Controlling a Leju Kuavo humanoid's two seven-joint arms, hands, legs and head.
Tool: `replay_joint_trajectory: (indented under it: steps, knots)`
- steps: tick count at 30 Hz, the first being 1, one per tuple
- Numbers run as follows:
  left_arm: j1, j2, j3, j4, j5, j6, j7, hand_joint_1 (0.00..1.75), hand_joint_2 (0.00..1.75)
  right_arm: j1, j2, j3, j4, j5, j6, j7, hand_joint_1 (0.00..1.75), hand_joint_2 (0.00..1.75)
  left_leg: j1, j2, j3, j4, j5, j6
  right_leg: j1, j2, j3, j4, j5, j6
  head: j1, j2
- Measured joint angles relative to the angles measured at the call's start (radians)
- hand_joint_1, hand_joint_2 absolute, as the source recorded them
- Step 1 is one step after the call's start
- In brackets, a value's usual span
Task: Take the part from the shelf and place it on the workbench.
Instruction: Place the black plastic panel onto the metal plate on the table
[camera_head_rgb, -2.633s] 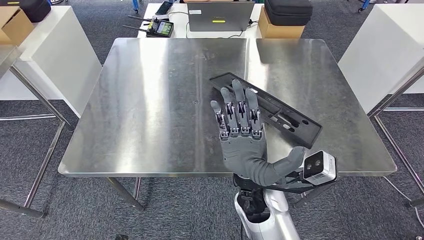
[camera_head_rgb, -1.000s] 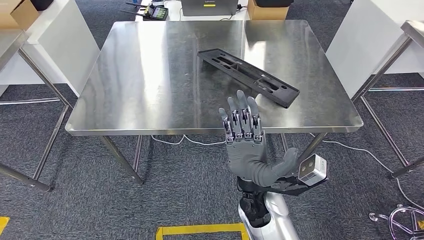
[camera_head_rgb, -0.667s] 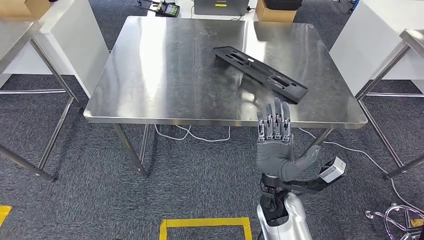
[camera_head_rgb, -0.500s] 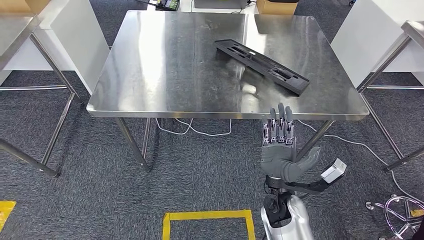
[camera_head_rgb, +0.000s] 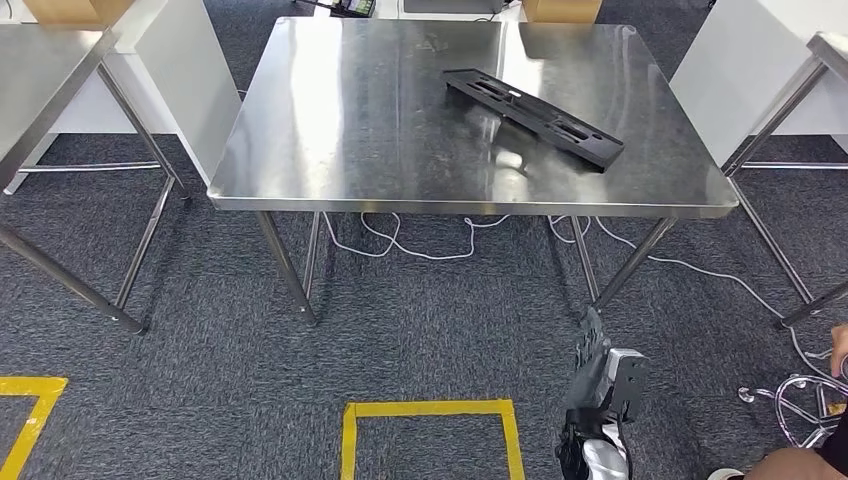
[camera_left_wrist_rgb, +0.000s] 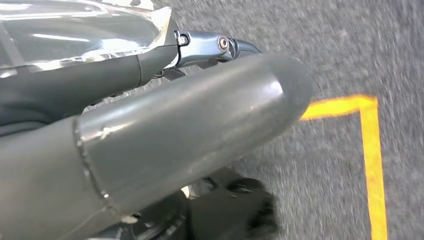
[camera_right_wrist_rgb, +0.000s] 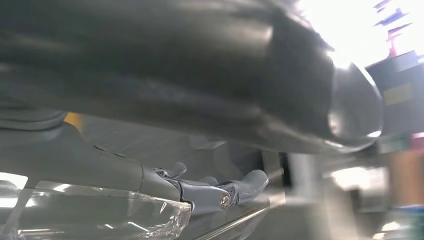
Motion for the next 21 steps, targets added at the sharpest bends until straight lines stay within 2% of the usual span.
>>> replay_joint_trajectory:
  steps: [1, 2, 3, 4, 5, 6, 7, 8, 9, 11, 12, 13, 14, 15, 17, 18, 19, 20, 21]
  knots:
    - [0.0, 0.0, 0.004, 0.0, 0.0, 0.002, -0.004, 0.0, 0.0, -0.002, -0.007, -0.015, 0.039, 0.034, -0.03, 0.008, 0.0, 0.0, 0.006, -0.002, 0.043, -0.059, 0.005, -0.015, -0.003, 0.001, -0.019, 0.018, 0.001, 0.01, -0.003, 0.0]
    - [0.0, 0.0, 0.007, 0.0, 0.0, 0.003, -0.008, 0.0, 0.0, -0.006, -0.015, -0.029, 0.083, 0.073, -0.062, 0.02, 0.0, 0.0, 0.009, -0.006, 0.072, -0.101, 0.006, -0.017, -0.004, 0.002, -0.036, 0.036, 0.002, 0.021, -0.006, 0.0]
    - [0.001, 0.0, 0.011, 0.0, 0.0, 0.005, -0.011, 0.0, 0.0, -0.012, -0.023, -0.04, 0.129, 0.11, -0.09, 0.035, 0.0, 0.0, 0.008, -0.011, 0.086, -0.124, -0.005, -0.011, 0.001, 0.003, -0.047, 0.05, 0.002, 0.033, -0.007, 0.0]
    - [0.002, 0.0, 0.014, 0.0, 0.0, 0.007, -0.013, 0.0, 0.0, -0.018, -0.033, -0.05, 0.179, 0.143, -0.113, 0.055, 0.0, 0.0, 0.001, -0.016, 0.083, -0.125, -0.015, 0.005, 0.006, 0.005, -0.054, 0.057, 0.004, 0.045, -0.008, 0.0]
    - [0.003, 0.001, 0.018, 0.0, 0.0, 0.009, -0.013, 0.0, 0.0, -0.021, -0.042, -0.058, 0.232, 0.17, -0.13, 0.072, 0.0, 0.0, -0.002, -0.018, 0.074, -0.118, -0.011, 0.027, 0.006, 0.005, -0.056, 0.057, 0.009, 0.055, -0.006, 0.0]
    - [0.003, 0.001, 0.021, 0.0, 0.0, 0.011, -0.014, 0.0, 0.0, -0.024, -0.052, -0.066, 0.282, 0.189, -0.142, 0.083, 0.0, 0.0, -0.004, -0.018, 0.068, -0.121, -0.009, 0.045, 0.004, 0.006, -0.059, 0.058, 0.011, 0.064, -0.004, 0.0]
    - [0.003, 0.001, 0.024, 0.0, 0.0, 0.011, -0.014, 0.0, 0.0, -0.023, -0.06, -0.073, 0.326, 0.2, -0.148, 0.088, 0.0, 0.0, -0.007, -0.017, 0.059, -0.121, -0.001, 0.062, 0.0, 0.007, -0.067, 0.065, 0.002, 0.069, -0.002, 0.0]
    - [0.004, 0.001, 0.027, 0.0, 0.0, 0.012, -0.014, 0.0, 0.0, -0.023, -0.067, -0.079, 0.363, 0.207, -0.151, 0.089, 0.0, 0.0, -0.007, -0.015, 0.049, -0.123, 0.01, 0.076, -0.003, 0.008, -0.081, 0.089, -0.022, 0.067, 0.0, 0.0]
    - [0.004, 0.001, 0.03, 0.0, 0.0, 0.012, -0.014, 0.0, 0.0, -0.025, -0.072, -0.085, 0.395, 0.211, -0.153, 0.089, 0.0, 0.0, -0.008, -0.014, 0.038, -0.124, 0.02, 0.087, -0.005, 0.009, -0.102, 0.136, -0.061, 0.061, 0.003, 0.0]
    - [0.004, 0.001, 0.035, 0.0, -0.001, 0.012, -0.014, 0.0, 0.0, -0.03, -0.08, -0.093, 0.444, 0.216, -0.153, 0.089, 0.0, 0.0, -0.014, -0.011, 0.015, -0.123, 0.039, 0.096, -0.002, 0.012, -0.145, 0.271, -0.144, 0.053, 0.007, 0.0]
    - [0.004, 0.001, 0.037, 0.0, -0.001, 0.012, -0.014, 0.0, 0.0, -0.033, -0.083, -0.097, 0.463, 0.219, -0.154, 0.09, 0.0, 0.0, -0.018, -0.01, 0.004, -0.123, 0.049, 0.098, 0.001, 0.014, -0.154, 0.326, -0.168, 0.055, 0.008, 0.0]
    - [0.005, 0.001, 0.037, 0.0, -0.001, 0.012, -0.014, 0.0, 0.0, -0.036, -0.086, -0.1, 0.48, 0.227, -0.159, 0.097, 0.0, 0.0, -0.023, -0.009, -0.007, -0.123, 0.058, 0.099, 0.004, 0.016, -0.144, 0.348, -0.175, 0.058, 0.009, 0.0]
    - [0.005, 0.001, 0.038, 0.0, -0.001, 0.012, -0.014, 0.0, 0.0, -0.039, -0.088, -0.102, 0.495, 0.241, -0.168, 0.113, 0.0, 0.0, -0.027, -0.009, -0.016, -0.122, 0.067, 0.1, 0.008, 0.018, -0.113, 0.331, -0.167, 0.061, 0.009, 0.0]
    - [0.005, 0.001, 0.039, 0.0, -0.001, 0.014, -0.014, 0.0, 0.0, -0.043, -0.091, -0.102, 0.509, 0.263, -0.181, 0.141, 0.0, 0.0, -0.031, -0.009, -0.026, -0.122, 0.076, 0.099, 0.013, 0.019, -0.063, 0.276, -0.154, 0.061, 0.009, 0.0]
    - [0.005, 0.0, 0.042, 0.0, 0.001, 0.018, -0.014, 0.0, 0.0, -0.052, -0.095, -0.102, 0.539, 0.309, -0.2, 0.217, 0.0, 0.0, -0.035, -0.009, -0.038, -0.124, 0.093, 0.094, 0.026, 0.021, 0.046, 0.127, -0.144, 0.046, 0.008, 0.0]
    - [0.005, -0.001, 0.045, 0.0, 0.002, 0.02, -0.015, 0.0, 0.0, -0.055, -0.097, -0.102, 0.556, 0.326, -0.204, 0.255, 0.0, 0.0, -0.035, -0.009, -0.039, -0.127, 0.101, 0.089, 0.032, 0.021, 0.078, 0.077, -0.143, 0.038, 0.008, 0.0]
    - [0.006, -0.002, 0.048, 0.0, 0.002, 0.022, -0.018, 0.0, 0.0, -0.054, -0.1, -0.102, 0.574, 0.338, -0.204, 0.29, 0.0, 0.0, -0.035, -0.008, -0.039, -0.131, 0.11, 0.083, 0.039, 0.022, 0.091, 0.05, -0.144, 0.031, 0.009, 0.0]
    - [0.007, -0.004, 0.051, 0.0, -0.001, 0.021, -0.023, 0.0, 0.0, -0.051, -0.104, -0.101, 0.594, 0.345, -0.204, 0.324, 0.0, 0.0, -0.033, -0.009, -0.036, -0.138, 0.119, 0.075, 0.047, 0.022, 0.09, 0.045, -0.137, 0.026, 0.01, 0.0]
    - [0.008, -0.005, 0.053, 0.0, -0.004, 0.02, -0.028, 0.0, 0.0, -0.046, -0.106, -0.101, 0.611, 0.348, -0.204, 0.35, 0.0, 0.0, -0.032, -0.009, -0.035, -0.143, 0.126, 0.068, 0.045, 0.022, 0.087, 0.035, -0.127, 0.015, 0.013, 0.0]
